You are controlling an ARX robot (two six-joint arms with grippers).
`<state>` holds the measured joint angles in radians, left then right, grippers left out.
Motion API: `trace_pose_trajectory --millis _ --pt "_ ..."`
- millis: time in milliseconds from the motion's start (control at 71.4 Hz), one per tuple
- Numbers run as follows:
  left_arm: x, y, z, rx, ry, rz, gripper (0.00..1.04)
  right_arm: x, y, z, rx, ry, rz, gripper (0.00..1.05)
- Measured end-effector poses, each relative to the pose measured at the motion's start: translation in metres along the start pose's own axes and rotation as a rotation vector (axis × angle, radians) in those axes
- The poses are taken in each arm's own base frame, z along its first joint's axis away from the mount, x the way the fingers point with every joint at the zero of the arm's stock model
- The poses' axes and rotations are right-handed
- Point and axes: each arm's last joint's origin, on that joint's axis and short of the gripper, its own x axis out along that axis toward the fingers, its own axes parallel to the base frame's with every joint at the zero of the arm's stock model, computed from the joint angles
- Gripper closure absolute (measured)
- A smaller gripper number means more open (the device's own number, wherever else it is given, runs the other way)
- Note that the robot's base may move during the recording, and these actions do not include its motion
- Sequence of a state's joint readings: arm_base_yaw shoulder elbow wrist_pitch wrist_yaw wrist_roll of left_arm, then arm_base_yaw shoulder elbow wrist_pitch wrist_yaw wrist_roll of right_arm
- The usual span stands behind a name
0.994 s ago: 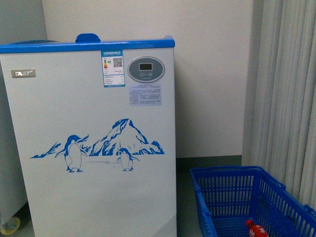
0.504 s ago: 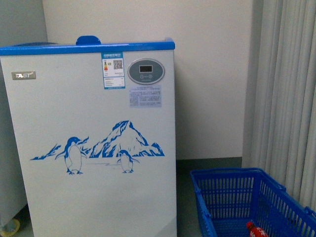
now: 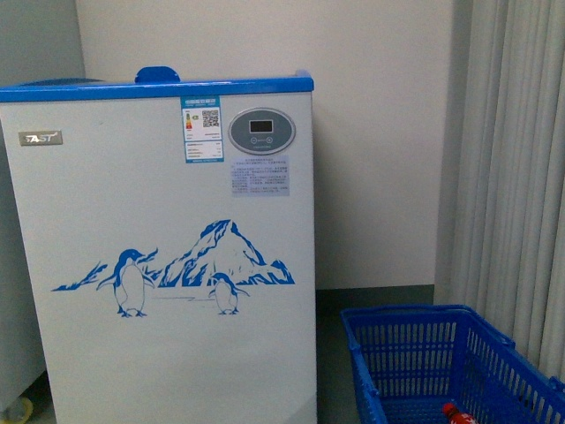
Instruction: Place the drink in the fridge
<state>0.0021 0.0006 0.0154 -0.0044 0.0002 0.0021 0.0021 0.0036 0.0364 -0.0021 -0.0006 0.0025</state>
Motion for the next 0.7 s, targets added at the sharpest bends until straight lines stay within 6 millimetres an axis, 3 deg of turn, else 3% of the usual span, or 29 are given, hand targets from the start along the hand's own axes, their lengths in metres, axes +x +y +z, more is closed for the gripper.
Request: trace_pose_trajectory --millis 700 --pt "0.0000 0.0000 0.0000 0.000 0.000 0.000 0.08 0.0000 0.0000 0.0000 0.000 0.000 0.000 0.07"
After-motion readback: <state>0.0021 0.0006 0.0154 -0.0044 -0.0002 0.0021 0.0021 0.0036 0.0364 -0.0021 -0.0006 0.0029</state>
